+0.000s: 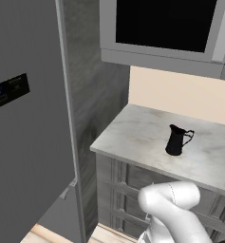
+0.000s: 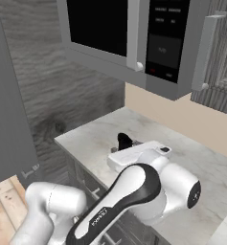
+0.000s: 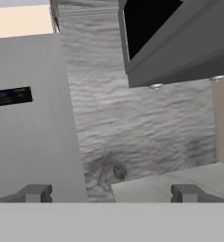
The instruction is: Move the sausage and pickle from the second highest shelf to the top shelf to make space. Then, place the pitcher from the counter on the cleared second highest shelf.
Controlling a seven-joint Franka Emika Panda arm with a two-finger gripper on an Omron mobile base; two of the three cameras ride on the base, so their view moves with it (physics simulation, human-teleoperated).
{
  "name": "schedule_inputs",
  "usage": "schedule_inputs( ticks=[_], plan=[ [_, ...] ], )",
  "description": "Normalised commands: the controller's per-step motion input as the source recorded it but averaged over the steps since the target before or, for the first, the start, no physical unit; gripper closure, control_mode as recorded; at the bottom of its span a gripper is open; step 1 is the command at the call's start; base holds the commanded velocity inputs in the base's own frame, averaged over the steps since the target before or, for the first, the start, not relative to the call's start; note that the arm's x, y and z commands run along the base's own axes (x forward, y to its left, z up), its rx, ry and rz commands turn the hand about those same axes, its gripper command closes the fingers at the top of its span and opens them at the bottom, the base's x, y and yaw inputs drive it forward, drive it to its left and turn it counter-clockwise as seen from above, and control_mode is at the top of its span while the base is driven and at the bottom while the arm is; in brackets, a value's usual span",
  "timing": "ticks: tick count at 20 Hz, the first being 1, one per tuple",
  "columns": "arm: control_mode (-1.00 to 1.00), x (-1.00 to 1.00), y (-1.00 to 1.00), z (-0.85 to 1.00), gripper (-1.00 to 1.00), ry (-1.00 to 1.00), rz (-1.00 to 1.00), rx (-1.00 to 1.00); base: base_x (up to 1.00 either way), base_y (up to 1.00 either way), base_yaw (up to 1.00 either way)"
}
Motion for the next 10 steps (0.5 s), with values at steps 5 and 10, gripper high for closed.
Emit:
schedule_inputs(
  ticks=[5,10],
  plan=[
    [-1.0,0.59,0.0,-0.2,-1.0,0.0,0.11,0.0,0.0,0.0,0.0],
    [-1.0,0.57,0.0,-0.41,-1.0,0.0,0.09,0.0,0.0,0.0,0.0]
  ],
)
